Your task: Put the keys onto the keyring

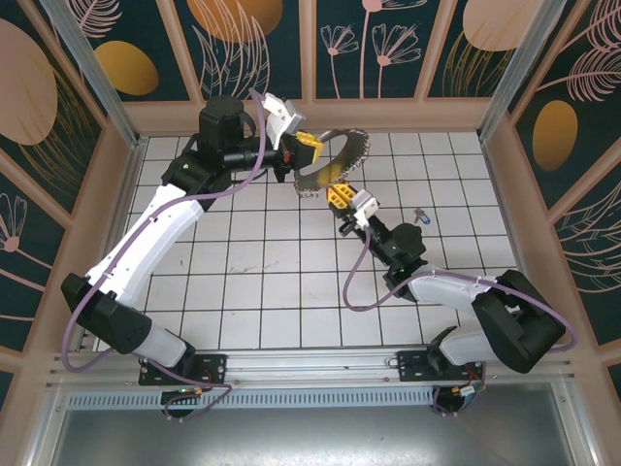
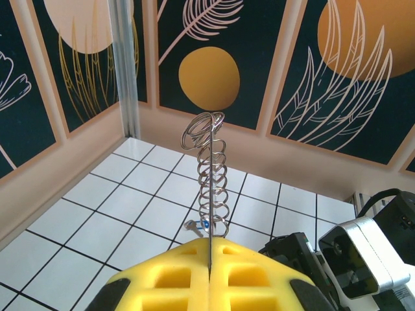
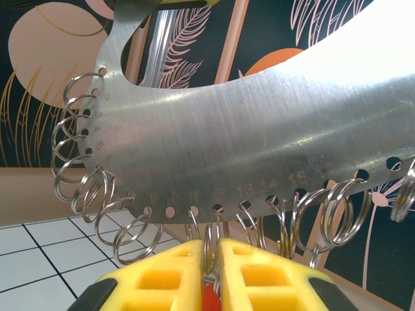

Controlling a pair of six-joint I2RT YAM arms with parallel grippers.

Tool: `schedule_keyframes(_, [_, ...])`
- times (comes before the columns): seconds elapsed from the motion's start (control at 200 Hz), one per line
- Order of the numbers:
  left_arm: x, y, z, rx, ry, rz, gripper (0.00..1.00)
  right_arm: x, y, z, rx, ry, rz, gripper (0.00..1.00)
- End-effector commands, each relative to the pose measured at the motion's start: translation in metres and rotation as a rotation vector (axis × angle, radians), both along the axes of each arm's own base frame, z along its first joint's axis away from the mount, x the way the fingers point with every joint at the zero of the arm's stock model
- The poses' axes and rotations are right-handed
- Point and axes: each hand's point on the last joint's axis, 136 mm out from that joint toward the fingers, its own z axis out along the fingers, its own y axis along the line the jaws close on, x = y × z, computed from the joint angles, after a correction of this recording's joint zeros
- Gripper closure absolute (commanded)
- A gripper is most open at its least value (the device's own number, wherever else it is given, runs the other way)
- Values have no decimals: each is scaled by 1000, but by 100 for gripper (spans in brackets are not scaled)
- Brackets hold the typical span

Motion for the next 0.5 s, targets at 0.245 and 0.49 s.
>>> schedule_keyframes(0.245, [-3, -2, 20, -23, -57, -9, 100, -3, -5, 13, 10, -38, -14, 85])
schedule_keyframes(0.49, [-4, -2, 20, -24, -56, -12, 100, -6, -9, 12, 5, -36, -21, 83])
